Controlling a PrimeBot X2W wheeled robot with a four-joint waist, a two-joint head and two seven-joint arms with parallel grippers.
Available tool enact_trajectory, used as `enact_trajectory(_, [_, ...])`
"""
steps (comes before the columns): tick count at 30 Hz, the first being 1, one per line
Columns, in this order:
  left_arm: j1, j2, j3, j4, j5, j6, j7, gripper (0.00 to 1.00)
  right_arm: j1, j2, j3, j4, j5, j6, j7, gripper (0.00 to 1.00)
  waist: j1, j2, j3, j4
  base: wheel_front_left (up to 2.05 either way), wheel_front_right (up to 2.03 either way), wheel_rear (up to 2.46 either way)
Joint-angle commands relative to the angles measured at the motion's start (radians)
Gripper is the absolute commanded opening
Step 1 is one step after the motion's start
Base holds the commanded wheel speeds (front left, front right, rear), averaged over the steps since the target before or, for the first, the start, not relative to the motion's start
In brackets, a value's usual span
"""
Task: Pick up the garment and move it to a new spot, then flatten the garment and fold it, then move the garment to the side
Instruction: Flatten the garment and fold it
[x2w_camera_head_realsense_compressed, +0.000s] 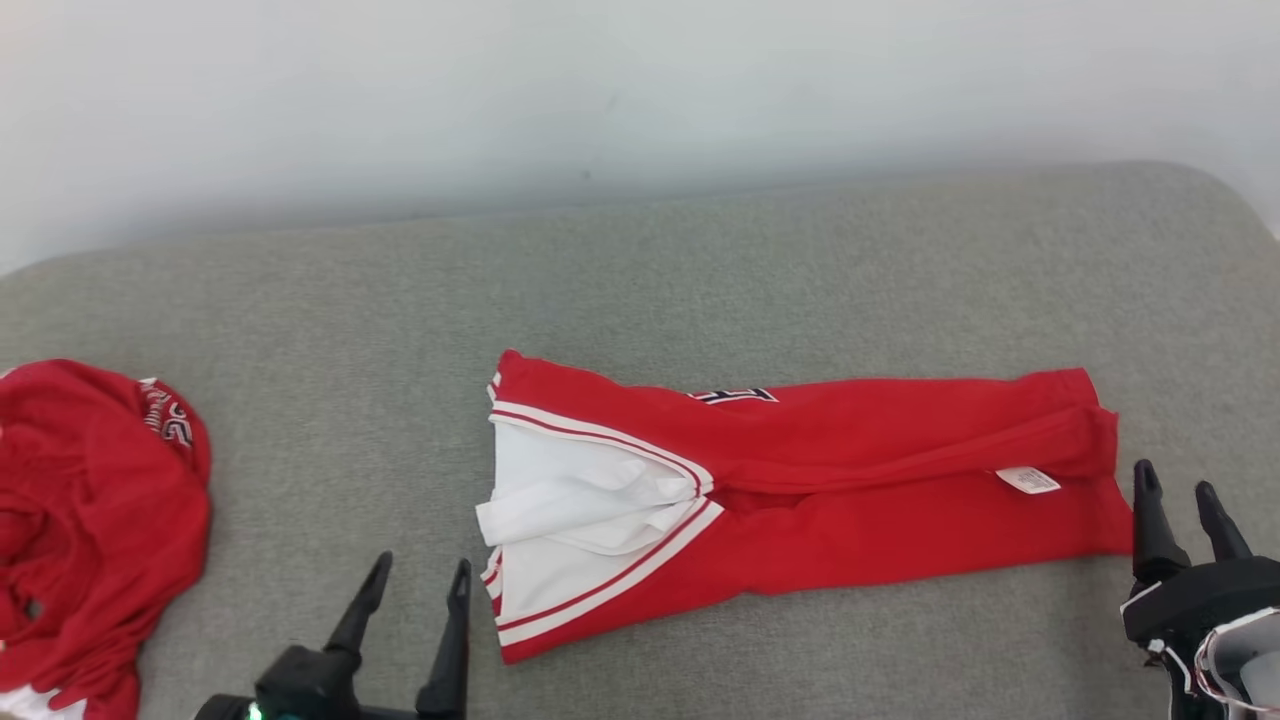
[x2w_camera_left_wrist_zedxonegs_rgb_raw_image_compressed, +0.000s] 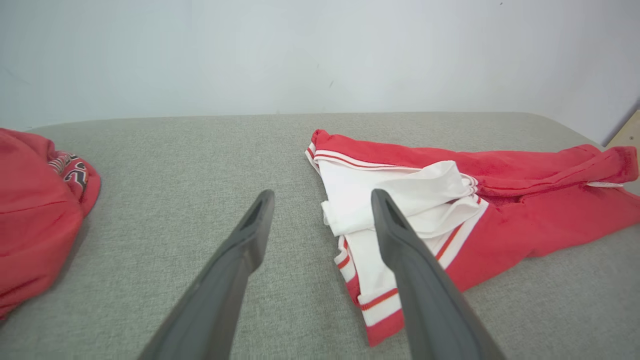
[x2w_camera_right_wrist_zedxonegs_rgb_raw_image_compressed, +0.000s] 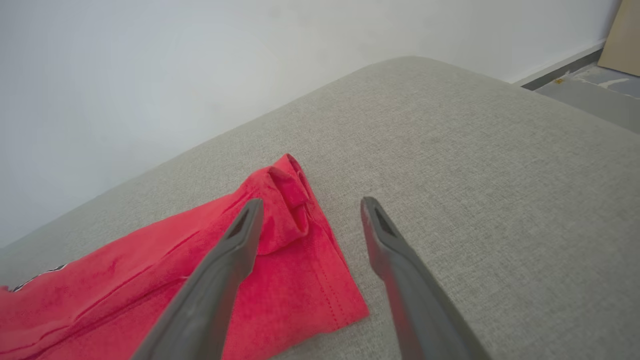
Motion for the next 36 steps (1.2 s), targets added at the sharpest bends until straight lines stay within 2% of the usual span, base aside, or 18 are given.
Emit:
enact_trajectory(1, [0.018,-0.002,0.003,0.001,0.026,-0.001,-0.005,1.00,-0.019,0.011,-0.010,0.013,-0.006,-0.001,-0.005,1.00,0.0002,0.0001,-0.011,0.018,0.00,0.00,0.00])
enact_trajectory(10, [0.052,-0.056,0.020,0.018,0.119,-0.046,-0.005,1.00,-0.141,0.046,-0.064,0.201,-0.084,-0.001,-0.005,1.00,0.0002,0.0001,0.009,0.064,0.00,0.00,0.00])
enact_trajectory(15, [0.049,-0.077,0.028,0.030,0.140,-0.078,-0.005,1.00,-0.182,0.050,-0.097,0.321,-0.103,-0.001,-0.005,1.00,0.0002,0.0001,0.022,0.086,0.00,0.00,0.00])
enact_trajectory(20, [0.061,-0.088,0.039,0.036,0.142,-0.098,-0.005,1.00,-0.192,0.053,-0.135,0.383,-0.100,-0.001,-0.005,1.00,0.0002,0.0001,0.034,0.091,0.00,0.00,0.00])
enact_trajectory(24, [0.066,-0.093,0.042,0.037,0.151,-0.114,-0.005,1.00,-0.194,0.063,-0.151,0.410,-0.087,-0.001,-0.005,0.93,0.0002,0.0001,0.040,0.091,0.00,0.00,0.00])
enact_trajectory(26, [0.068,-0.094,0.044,0.040,0.153,-0.119,-0.005,1.00,-0.194,0.072,-0.149,0.426,-0.080,-0.001,-0.002,0.76,0.0002,0.0001,0.043,0.089,0.00,0.00,0.00])
enact_trajectory(28, [0.067,-0.095,0.049,0.041,0.156,-0.123,-0.005,1.00,-0.196,0.079,-0.149,0.438,-0.068,-0.001,-0.002,0.68,0.0002,0.0001,0.047,0.086,0.00,0.00,0.00])
enact_trajectory(31, [0.064,-0.093,0.055,0.042,0.163,-0.131,-0.005,1.00,-0.202,0.086,-0.136,0.448,-0.052,-0.001,-0.001,0.40,0.0002,0.0001,0.053,0.083,0.00,0.00,0.00])
enact_trajectory(32, [0.063,-0.093,0.056,0.042,0.163,-0.133,-0.005,1.00,-0.204,0.085,-0.133,0.448,-0.049,-0.001,-0.001,0.29,0.0002,0.0001,0.055,0.083,0.00,0.00,0.00])
enact_trajectory(33, [0.062,-0.094,0.056,0.042,0.164,-0.136,-0.005,1.00,-0.204,0.083,-0.130,0.448,-0.045,-0.001,-0.001,0.00,0.0002,0.0001,0.057,0.083,0.00,0.00,0.00])
enact_trajectory(36, [0.061,-0.097,0.055,0.044,0.166,-0.140,-0.005,1.00,-0.203,0.067,-0.126,0.435,-0.040,-0.001,-0.001,0.00,0.0002,0.0001,0.061,0.084,0.00,0.00,0.00])
